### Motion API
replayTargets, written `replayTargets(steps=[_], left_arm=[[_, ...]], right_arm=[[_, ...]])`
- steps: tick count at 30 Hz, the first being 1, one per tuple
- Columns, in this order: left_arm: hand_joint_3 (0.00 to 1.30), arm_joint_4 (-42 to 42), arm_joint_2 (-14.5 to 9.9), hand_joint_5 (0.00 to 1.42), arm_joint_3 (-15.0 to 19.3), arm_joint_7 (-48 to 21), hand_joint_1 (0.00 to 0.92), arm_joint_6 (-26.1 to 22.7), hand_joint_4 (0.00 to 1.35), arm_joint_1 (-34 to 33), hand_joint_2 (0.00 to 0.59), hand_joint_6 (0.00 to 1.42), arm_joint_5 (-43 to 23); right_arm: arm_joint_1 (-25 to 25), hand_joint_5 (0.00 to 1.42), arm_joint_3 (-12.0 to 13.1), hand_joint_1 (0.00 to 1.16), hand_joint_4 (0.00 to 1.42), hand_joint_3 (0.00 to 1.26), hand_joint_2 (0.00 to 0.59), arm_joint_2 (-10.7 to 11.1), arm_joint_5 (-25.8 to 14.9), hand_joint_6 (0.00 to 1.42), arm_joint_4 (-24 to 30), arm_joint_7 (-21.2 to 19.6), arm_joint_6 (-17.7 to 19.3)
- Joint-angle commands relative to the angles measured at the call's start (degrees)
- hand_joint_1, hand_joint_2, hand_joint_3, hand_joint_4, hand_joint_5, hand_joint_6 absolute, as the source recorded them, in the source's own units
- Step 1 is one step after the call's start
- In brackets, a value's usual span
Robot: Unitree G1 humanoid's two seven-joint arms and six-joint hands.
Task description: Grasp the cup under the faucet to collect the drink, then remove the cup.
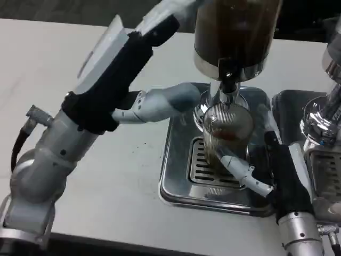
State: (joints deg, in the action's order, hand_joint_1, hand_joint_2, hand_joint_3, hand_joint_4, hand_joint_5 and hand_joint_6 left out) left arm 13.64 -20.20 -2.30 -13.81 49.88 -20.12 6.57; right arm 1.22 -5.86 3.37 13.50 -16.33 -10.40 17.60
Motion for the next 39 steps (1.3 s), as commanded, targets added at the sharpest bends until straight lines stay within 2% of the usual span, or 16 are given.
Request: replayTargets(steps=[1, 9, 14, 20, 29, 34, 39], left_arm=[[0.15, -2.31, -1.0, 0.13, 3.31, 1.35, 0.0, -2.45, 0.0, 6.16, 0.132, 0.06, -0.93], [0.15, -0.22, -1.15, 0.13, 6.52, 2.48, 0.0, -4.01, 0.0, 15.75, 0.132, 0.07, 0.42], [0.15, 2.52, -1.71, 0.13, 7.83, 3.59, 0.0, -3.18, 0.0, 20.53, 0.132, 0.07, 1.59], [0.15, 6.01, -2.89, 0.12, 8.71, 6.74, 0.0, -1.76, 0.0, 23.71, 0.132, 0.05, 6.6], [0.12, 12.97, -5.09, 0.08, 4.99, 12.93, 0.0, -1.26, 0.0, 23.97, 0.133, 0.0, 17.38], [0.12, 17.08, -4.9, 0.07, 2.9, 14.14, 0.0, -0.77, 0.0, 23.74, 0.133, 0.0, 17.13], [0.12, 17.54, -5.02, 0.07, 1.73, 14.95, 0.0, -0.42, 0.0, 23.82, 0.133, 0.0, 16.8]], right_arm=[[-0.3, 0.0, 0.31, 0.68, 0.0, 0.0, 0.207, -0.24, -1.1, 0.0, -1.37, 0.8, 1.42], [-0.99, 0.0, 0.22, 0.67, 0.0, 0.0, 0.208, -0.41, -1.86, 0.0, -3.2, 1.68, 2.64], [-1.35, 0.0, 0.45, 0.67, 0.0, 0.0, 0.21, -0.68, -2.29, 0.0, -4.12, 1.89, 3.58], [-1.97, 0.0, 0.6, 0.68, 0.0, 0.0, 0.212, -0.44, -2.0, 0.0, -4.53, 1.88, 4.22], [-2.76, 0.0, 0.32, 0.69, 0.0, 0.0, 0.206, -0.18, -1.57, 0.0, -4.79, 2.14, 3.98], [-3.25, 0.0, 0.18, 0.69, 0.0, 0.0, 0.205, -0.31, -1.86, 0.0, -5.19, 2.64, 3.9], [-3.79, 0.0, -0.09, 0.69, 0.0, 0.0, 0.205, -0.45, -1.81, 0.0, -6.13, 3.1, 3.95]])
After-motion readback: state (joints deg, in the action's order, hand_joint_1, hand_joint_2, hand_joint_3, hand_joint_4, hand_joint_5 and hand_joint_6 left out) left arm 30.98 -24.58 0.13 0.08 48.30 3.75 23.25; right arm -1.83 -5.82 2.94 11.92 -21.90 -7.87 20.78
